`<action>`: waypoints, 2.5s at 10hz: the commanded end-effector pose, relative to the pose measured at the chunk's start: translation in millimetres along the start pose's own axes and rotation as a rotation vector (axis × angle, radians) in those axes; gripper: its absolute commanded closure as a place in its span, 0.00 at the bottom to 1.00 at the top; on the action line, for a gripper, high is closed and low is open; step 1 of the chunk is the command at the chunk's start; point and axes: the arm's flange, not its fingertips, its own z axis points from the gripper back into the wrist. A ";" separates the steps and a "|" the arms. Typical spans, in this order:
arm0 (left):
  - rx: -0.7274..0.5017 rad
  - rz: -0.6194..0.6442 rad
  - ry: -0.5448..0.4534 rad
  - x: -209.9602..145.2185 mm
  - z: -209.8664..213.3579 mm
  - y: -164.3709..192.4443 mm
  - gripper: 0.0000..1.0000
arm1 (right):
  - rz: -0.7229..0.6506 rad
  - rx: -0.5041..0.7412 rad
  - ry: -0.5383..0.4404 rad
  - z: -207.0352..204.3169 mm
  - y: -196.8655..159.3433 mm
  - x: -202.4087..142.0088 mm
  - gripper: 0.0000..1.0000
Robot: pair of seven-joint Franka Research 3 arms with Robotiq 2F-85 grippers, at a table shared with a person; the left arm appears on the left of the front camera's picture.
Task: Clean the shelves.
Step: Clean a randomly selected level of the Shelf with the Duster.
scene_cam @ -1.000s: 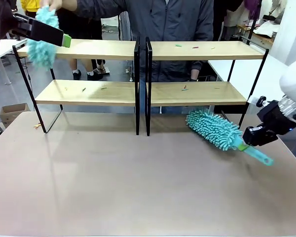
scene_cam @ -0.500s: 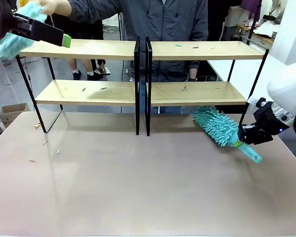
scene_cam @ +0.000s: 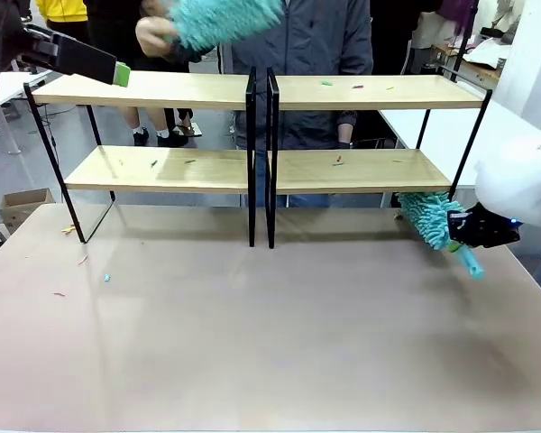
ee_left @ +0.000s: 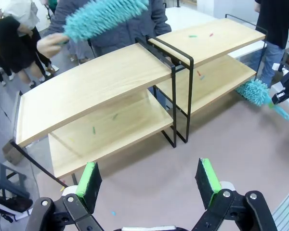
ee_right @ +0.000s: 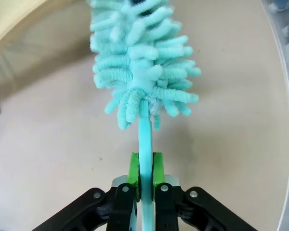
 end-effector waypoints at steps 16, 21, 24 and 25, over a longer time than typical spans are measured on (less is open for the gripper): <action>0.002 -0.001 -0.006 -2.4 -0.5 -0.3 0.00 | 0.570 1.032 -0.381 282.9 -187.7 -140.2 0.88; 0.002 -0.001 -0.006 -2.4 -0.5 -0.3 0.00 | 0.408 1.006 -0.409 298.5 -209.1 -137.3 0.88; 0.002 -0.001 -0.006 -2.4 -0.5 -0.3 0.00 | 0.451 0.939 -0.291 268.0 -188.1 -132.8 0.88; 0.002 -0.001 -0.006 -2.4 -0.5 -0.3 0.00 | 0.517 0.858 -0.161 245.5 -168.9 -130.3 0.88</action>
